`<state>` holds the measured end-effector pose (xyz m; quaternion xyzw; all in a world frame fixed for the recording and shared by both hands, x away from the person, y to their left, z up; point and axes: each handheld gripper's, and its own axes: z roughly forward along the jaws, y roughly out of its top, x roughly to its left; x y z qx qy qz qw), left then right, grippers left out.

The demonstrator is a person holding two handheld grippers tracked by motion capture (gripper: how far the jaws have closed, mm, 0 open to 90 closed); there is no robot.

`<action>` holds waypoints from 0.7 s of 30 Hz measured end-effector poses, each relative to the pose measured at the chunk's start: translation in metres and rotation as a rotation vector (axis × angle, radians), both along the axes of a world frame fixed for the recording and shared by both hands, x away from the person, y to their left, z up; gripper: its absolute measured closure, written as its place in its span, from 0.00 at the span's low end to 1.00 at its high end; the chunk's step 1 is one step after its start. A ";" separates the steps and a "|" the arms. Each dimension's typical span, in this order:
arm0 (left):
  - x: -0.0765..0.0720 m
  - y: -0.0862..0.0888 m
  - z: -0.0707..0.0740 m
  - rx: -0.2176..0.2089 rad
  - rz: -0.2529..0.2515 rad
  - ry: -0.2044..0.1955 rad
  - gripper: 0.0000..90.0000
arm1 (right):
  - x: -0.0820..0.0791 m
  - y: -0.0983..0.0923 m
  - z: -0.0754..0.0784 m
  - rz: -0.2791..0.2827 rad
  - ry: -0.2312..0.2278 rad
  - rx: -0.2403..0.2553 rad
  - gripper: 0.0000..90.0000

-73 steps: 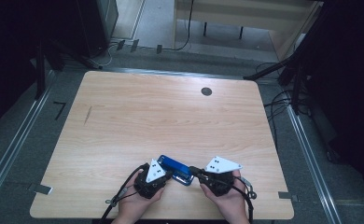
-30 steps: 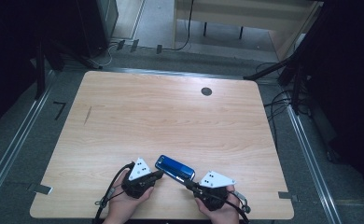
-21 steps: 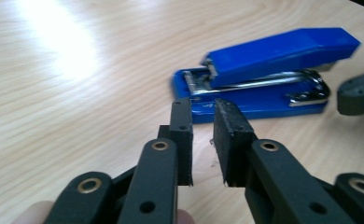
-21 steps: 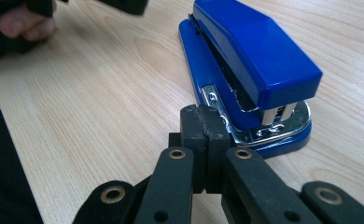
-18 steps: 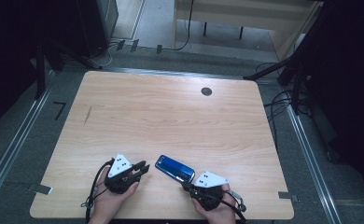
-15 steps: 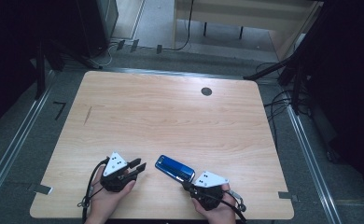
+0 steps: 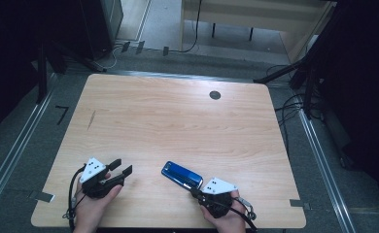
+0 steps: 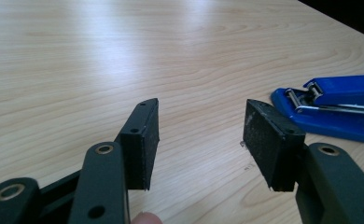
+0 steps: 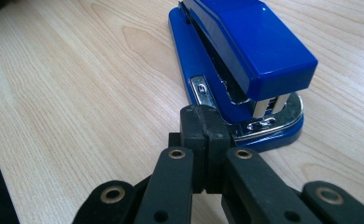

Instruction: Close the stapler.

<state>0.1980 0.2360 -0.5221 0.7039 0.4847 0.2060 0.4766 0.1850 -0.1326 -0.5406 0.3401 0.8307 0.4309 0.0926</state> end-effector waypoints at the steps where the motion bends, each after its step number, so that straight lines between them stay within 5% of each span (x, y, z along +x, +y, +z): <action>1: -0.002 0.004 0.001 -0.002 0.008 -0.008 0.50 | 0.000 0.000 0.000 0.001 0.000 -0.001 1.00; 9: -0.008 0.047 0.003 0.030 0.129 -0.021 0.30 | 0.000 0.005 -0.003 0.012 -0.005 -0.030 1.00; 17: 0.001 0.050 -0.002 0.082 0.150 0.025 0.15 | 0.004 0.005 -0.004 0.003 0.001 -0.024 1.00; 21: 0.002 0.052 -0.002 0.068 0.150 0.035 0.15 | 0.006 0.004 -0.004 0.000 -0.001 -0.023 1.00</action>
